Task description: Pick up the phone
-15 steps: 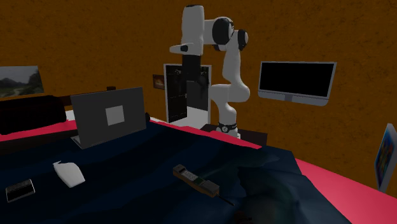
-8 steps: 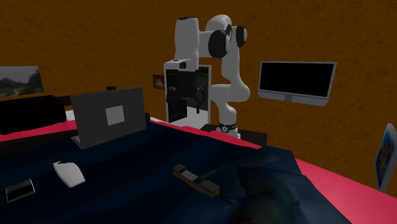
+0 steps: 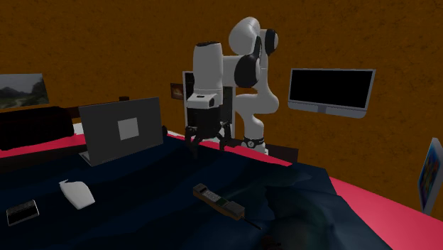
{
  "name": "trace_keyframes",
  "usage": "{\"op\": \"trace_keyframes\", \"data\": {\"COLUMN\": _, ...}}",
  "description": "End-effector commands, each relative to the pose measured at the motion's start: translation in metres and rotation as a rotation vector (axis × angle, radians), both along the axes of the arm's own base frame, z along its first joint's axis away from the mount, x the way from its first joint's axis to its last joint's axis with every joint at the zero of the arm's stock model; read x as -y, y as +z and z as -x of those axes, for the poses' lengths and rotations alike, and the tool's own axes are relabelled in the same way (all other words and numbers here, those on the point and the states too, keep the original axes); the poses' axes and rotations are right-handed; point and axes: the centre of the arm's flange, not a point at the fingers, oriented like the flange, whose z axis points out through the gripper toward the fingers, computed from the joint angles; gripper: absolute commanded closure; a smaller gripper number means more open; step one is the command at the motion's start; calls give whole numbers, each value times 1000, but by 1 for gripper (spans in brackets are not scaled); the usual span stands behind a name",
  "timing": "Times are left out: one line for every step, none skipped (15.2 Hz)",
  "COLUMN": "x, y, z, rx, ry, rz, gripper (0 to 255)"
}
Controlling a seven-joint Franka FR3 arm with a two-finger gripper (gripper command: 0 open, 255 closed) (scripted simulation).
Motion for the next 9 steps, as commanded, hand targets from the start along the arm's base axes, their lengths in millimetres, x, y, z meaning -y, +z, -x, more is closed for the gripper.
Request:
{"op": "trace_keyframes", "data": {"x": -14, "y": -16, "z": -17, "rx": -5, "ry": 84, "rz": 0, "gripper": 0}}
{"op": "trace_keyframes", "data": {"x": -20, "y": -25, "z": -25, "rx": -8, "ry": 123, "rz": 1, "gripper": 0}}
{"op": "trace_keyframes", "data": {"x": -28, "y": -34, "z": -32, "rx": -10, "ry": 162, "rz": 1, "gripper": 0}}
{"op": "trace_keyframes", "data": {"x": -35, "y": -43, "z": -39, "rx": -13, "ry": 202, "rz": 2, "gripper": 0}}
{"op": "trace_keyframes", "data": {"x": -43, "y": -52, "z": -45, "rx": -16, "ry": 241, "rz": 2, "gripper": 0}}
{"op": "trace_keyframes", "data": {"x": -51, "y": -60, "z": -51, "rx": -19, "ry": 281, "rz": 3, "gripper": 0}}
{"op": "trace_keyframes", "data": {"x": -59, "y": -69, "z": -57, "rx": -21, "ry": 320, "rz": 3, "gripper": 0}}
{"op": "trace_keyframes", "data": {"x": -67, "y": -78, "z": -63, "rx": -24, "ry": 360, "rz": 3, "gripper": 0}}
{"op": "trace_keyframes", "data": {"x": -76, "y": -87, "z": -68, "rx": -27, "ry": 399, "rz": 4, "gripper": 0}}
